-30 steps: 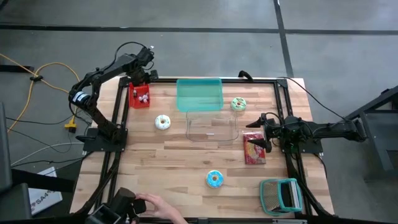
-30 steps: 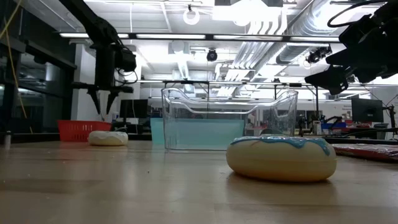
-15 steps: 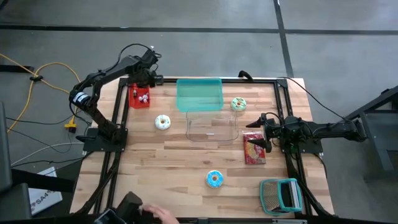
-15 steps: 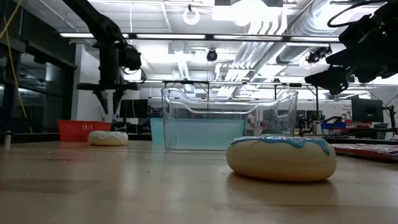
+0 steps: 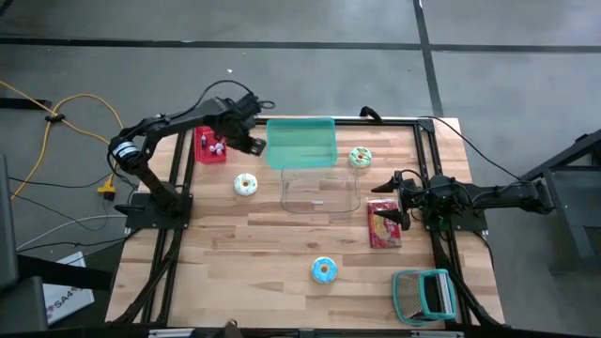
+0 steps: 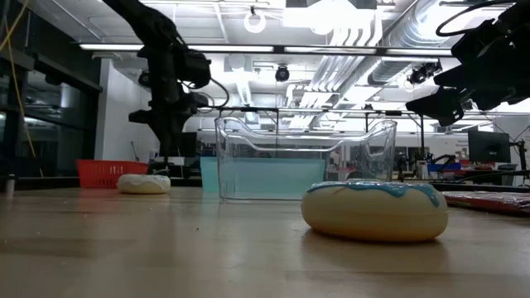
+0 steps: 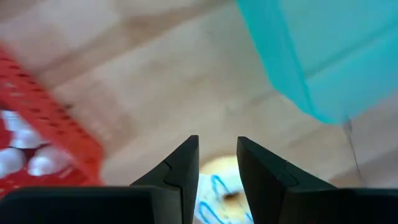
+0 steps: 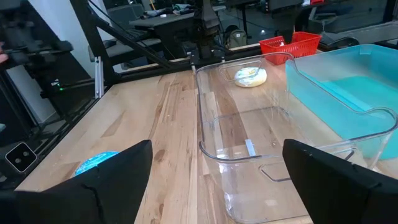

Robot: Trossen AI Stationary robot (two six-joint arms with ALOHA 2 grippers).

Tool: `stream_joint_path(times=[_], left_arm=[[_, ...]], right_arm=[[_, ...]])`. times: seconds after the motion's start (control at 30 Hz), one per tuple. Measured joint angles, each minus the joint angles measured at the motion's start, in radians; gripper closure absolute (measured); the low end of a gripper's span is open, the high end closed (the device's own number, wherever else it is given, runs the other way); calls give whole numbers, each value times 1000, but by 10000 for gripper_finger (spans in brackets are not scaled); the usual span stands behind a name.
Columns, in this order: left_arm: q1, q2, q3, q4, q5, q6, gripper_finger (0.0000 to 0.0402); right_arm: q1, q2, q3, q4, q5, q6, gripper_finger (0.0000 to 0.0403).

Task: Pick & Place Food Item
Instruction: Put the popcorn bag into the blue bin

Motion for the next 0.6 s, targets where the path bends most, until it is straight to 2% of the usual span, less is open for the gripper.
stream_joint_path(times=[0.4,0.6], left_arm=[[-178,0,0,-92,4,-3,297],[-241,0,0,-101,76,-4,297]], right_arm=[[0,0,0,0,0,0,53],[0,0,0,0,0,0,53]])
